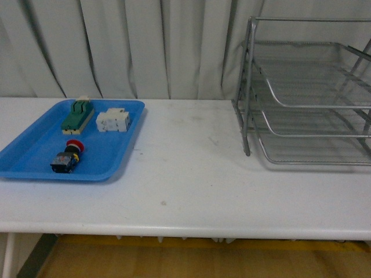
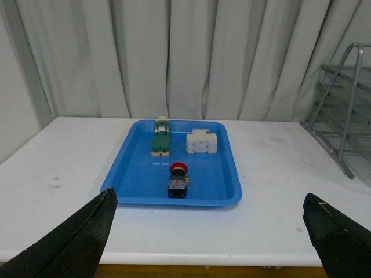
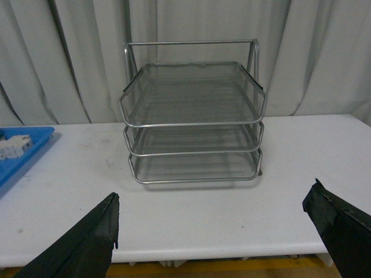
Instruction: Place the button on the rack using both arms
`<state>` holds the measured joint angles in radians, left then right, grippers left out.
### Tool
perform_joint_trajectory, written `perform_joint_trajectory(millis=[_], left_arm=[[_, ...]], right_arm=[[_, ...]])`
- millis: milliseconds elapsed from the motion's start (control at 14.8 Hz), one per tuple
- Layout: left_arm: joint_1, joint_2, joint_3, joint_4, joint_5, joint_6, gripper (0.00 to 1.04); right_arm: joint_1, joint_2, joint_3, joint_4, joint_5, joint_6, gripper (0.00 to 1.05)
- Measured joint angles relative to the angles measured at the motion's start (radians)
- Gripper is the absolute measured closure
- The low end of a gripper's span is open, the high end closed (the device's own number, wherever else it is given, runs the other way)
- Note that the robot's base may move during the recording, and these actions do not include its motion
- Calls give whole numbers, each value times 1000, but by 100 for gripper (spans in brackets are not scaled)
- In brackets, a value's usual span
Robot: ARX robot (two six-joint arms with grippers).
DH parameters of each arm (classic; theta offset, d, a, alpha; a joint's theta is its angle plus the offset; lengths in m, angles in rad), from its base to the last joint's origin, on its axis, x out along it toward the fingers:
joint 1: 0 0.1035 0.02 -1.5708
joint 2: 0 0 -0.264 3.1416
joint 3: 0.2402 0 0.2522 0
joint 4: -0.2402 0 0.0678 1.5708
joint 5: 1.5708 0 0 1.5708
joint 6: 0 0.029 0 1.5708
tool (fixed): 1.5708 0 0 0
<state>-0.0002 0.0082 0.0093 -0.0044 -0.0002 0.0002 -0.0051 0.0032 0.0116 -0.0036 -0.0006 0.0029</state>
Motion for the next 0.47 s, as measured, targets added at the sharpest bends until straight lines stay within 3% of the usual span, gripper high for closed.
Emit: perform_joint_trajectory(millis=[473], left_arm=[[0, 0, 0, 0, 0, 0, 7]], right_arm=[[0, 0, 0, 0, 0, 0, 6]])
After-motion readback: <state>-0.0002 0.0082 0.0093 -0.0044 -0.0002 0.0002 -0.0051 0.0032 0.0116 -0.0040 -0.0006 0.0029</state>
